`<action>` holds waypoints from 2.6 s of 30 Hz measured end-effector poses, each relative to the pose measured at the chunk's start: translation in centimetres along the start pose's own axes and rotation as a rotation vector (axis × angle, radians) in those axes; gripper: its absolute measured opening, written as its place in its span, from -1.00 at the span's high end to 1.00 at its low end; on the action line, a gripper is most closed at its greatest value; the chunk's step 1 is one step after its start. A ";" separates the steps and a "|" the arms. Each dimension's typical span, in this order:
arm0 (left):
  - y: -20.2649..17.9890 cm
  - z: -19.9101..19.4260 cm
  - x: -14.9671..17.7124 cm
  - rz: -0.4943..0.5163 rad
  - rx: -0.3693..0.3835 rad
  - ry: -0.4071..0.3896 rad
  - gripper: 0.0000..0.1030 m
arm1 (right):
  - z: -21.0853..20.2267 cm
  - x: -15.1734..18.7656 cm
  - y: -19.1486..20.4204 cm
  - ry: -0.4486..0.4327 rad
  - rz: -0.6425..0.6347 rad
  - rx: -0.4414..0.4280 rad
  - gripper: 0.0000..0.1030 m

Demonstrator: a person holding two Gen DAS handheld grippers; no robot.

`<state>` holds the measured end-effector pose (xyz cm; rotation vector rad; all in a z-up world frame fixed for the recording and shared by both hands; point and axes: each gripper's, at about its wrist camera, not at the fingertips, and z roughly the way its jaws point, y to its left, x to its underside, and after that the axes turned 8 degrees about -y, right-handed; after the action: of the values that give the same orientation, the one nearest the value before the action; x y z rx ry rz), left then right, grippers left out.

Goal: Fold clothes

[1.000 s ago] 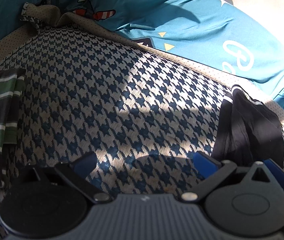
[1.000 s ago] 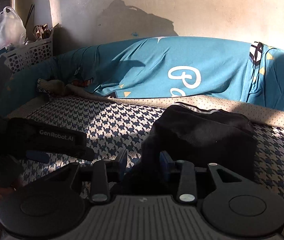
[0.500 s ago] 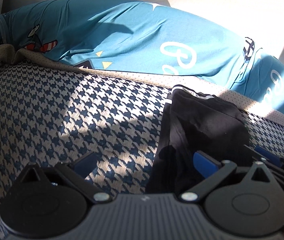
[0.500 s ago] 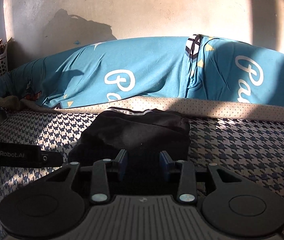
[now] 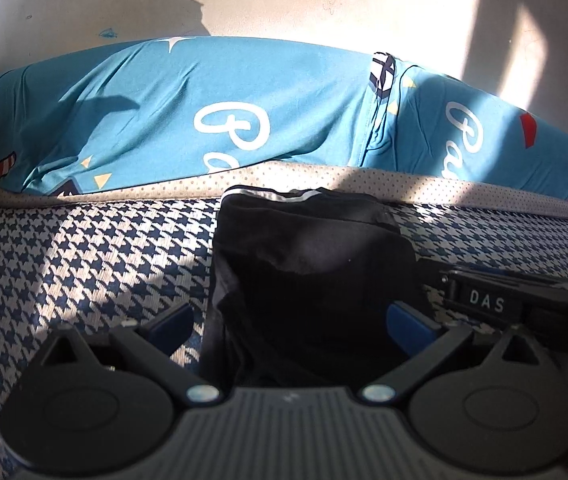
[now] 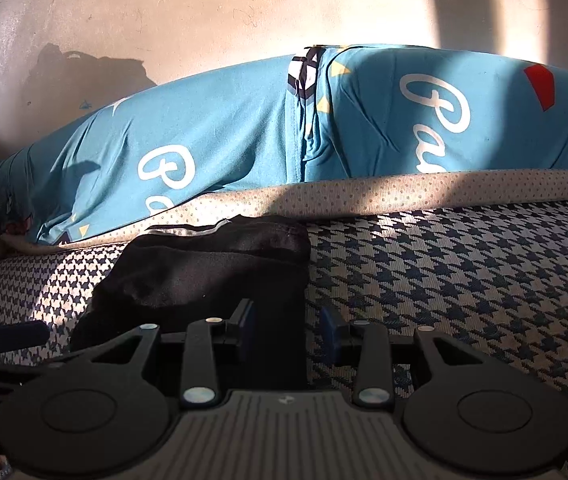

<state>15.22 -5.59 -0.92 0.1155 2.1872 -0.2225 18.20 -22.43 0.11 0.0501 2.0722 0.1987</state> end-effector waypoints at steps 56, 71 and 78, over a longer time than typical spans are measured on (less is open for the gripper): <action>1.0 3.5 2.5 -0.024 -0.066 0.228 -1.00 | 10.1 -3.7 -4.1 0.012 0.220 -0.022 0.61; 3.9 1.5 0.8 -0.163 -0.089 0.145 -1.00 | -0.4 0.5 -3.2 0.090 0.179 -0.024 0.56; 4.6 2.1 0.9 -0.175 -0.122 0.151 -1.00 | -2.6 2.7 -3.4 0.151 0.253 -0.007 0.53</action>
<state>17.08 -1.52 -3.40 -0.1326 2.3575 -0.1824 14.80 -25.74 -1.55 0.3027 2.2124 0.3740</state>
